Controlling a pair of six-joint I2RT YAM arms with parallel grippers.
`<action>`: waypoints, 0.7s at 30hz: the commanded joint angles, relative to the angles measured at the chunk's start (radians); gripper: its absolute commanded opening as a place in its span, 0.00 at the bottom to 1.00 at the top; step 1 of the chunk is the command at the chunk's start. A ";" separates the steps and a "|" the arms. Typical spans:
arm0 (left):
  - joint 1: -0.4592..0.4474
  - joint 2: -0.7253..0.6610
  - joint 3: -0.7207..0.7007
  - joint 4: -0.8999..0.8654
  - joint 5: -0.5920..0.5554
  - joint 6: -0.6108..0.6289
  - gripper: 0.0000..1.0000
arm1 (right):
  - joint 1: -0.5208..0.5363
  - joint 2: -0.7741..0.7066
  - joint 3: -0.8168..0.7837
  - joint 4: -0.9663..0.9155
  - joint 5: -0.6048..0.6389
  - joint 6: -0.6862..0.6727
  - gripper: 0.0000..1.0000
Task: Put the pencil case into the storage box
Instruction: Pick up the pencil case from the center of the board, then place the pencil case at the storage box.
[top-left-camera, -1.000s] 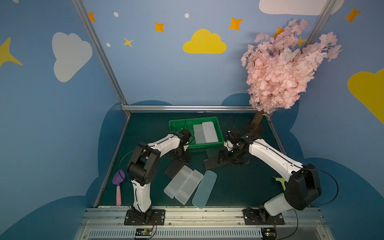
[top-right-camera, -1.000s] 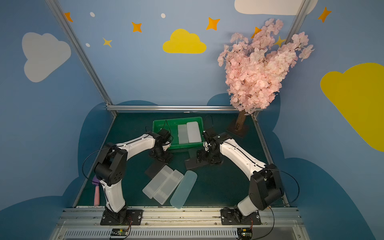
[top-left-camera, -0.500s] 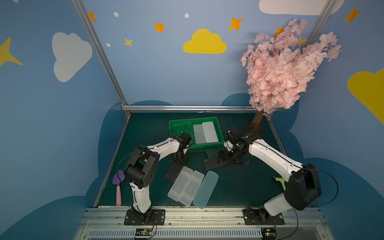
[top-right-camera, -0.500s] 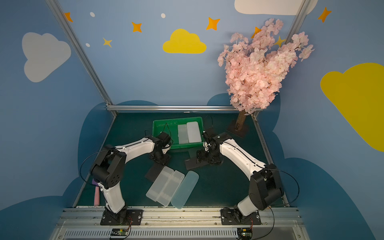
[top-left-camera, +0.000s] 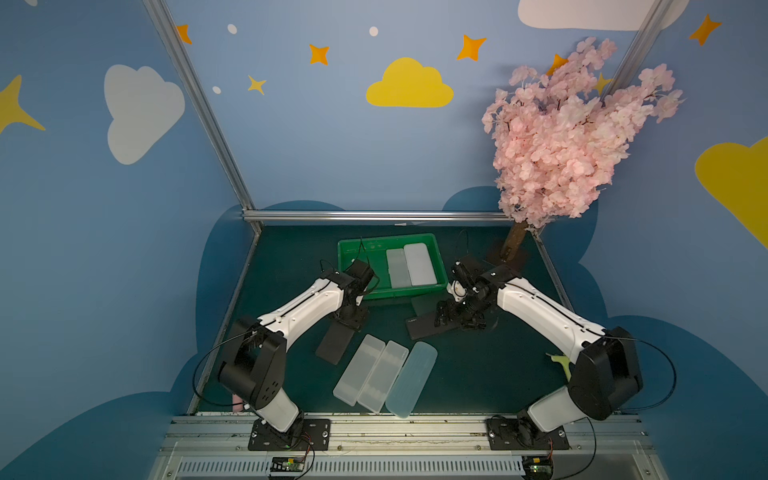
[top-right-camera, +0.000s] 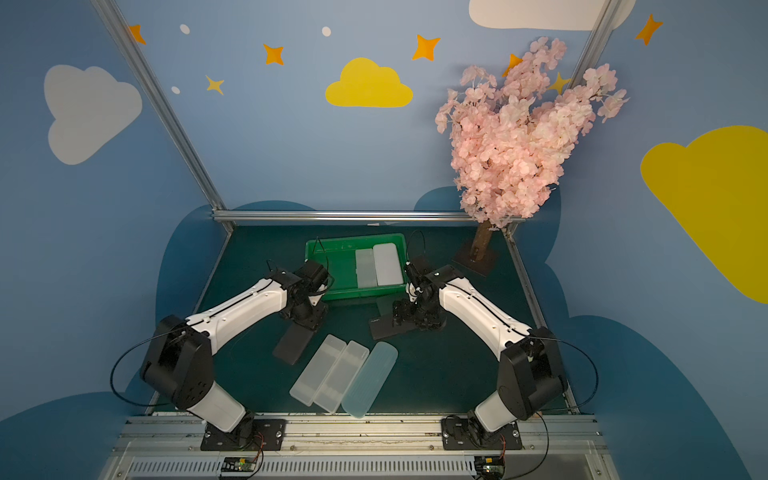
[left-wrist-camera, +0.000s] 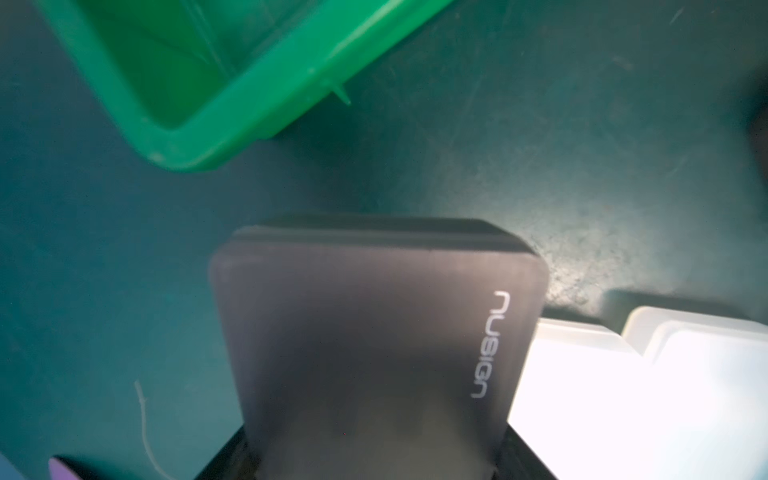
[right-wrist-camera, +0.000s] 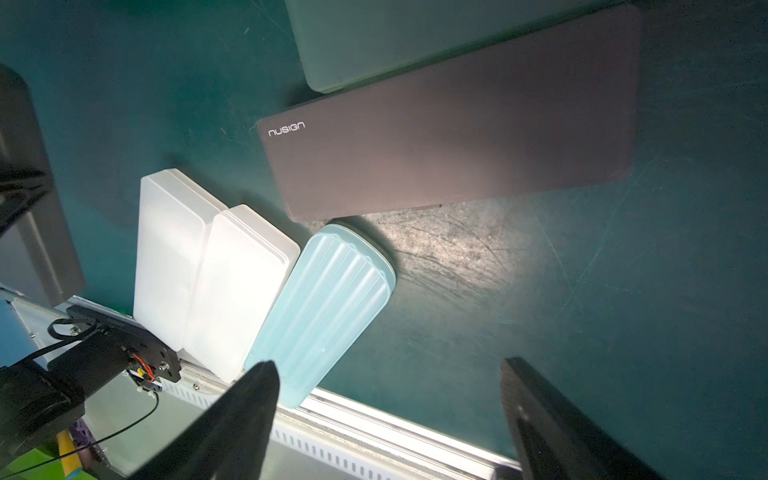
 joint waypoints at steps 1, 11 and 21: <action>0.008 -0.057 0.074 -0.072 -0.019 -0.039 0.61 | 0.004 0.017 0.017 0.002 -0.010 -0.005 0.88; 0.079 0.260 0.572 0.042 0.069 -0.114 0.61 | 0.003 0.016 0.034 0.000 -0.003 -0.014 0.88; 0.105 0.827 1.411 -0.112 0.020 -0.121 0.61 | -0.008 0.018 0.033 0.025 0.000 -0.007 0.88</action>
